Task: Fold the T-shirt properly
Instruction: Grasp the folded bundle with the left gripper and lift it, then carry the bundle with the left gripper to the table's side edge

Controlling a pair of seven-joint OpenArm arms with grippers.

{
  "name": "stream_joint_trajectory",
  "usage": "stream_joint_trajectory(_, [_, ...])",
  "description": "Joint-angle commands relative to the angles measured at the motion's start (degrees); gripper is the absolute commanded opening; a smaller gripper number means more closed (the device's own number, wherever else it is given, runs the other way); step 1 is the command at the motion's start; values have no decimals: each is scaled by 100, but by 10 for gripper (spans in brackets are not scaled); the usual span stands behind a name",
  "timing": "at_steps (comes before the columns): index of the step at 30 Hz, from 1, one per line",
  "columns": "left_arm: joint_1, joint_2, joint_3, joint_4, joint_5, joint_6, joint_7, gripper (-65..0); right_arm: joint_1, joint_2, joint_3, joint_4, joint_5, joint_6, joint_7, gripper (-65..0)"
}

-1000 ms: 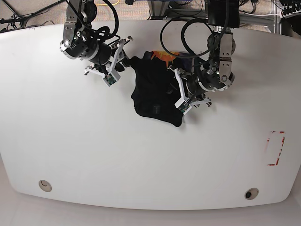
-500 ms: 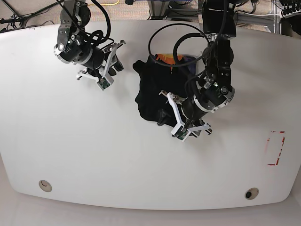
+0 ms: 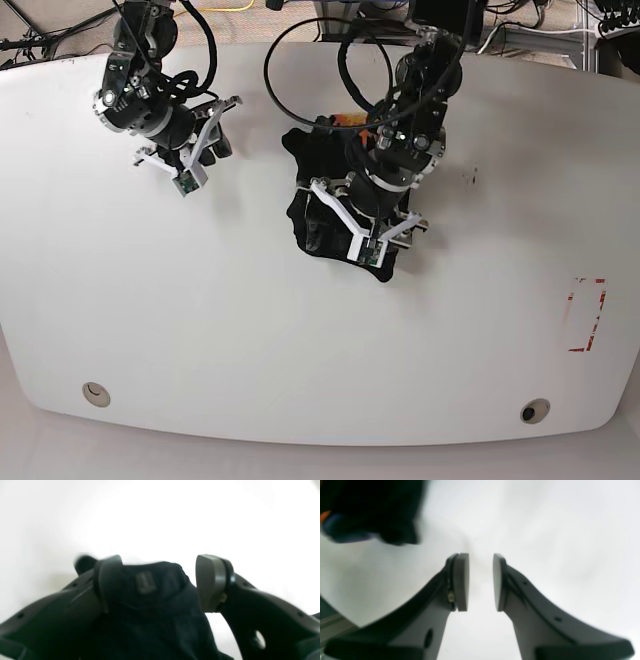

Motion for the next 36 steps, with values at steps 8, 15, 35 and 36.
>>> stream_joint_trajectory(8, [544, -93, 502, -369, 897, 846, -1218, -229, 142, -13, 597, -384, 144, 12, 100, -498])
stream_joint_trajectory(15, [720, -119, 502, -1081, 967, 855, -1693, -231, 107, -13, 729, -480, 144, 12, 100, -498])
stream_joint_trajectory(35, [667, -902, -351, -2391, 932, 829, -1666, -228, 89, -13, 923, -454, 108, 12, 100, -498])
stream_joint_trajectory(36, [676, -1025, -351, -2391, 932, 829, -1666, -228, 89, -13, 949, -454, 117, 12, 100, -498])
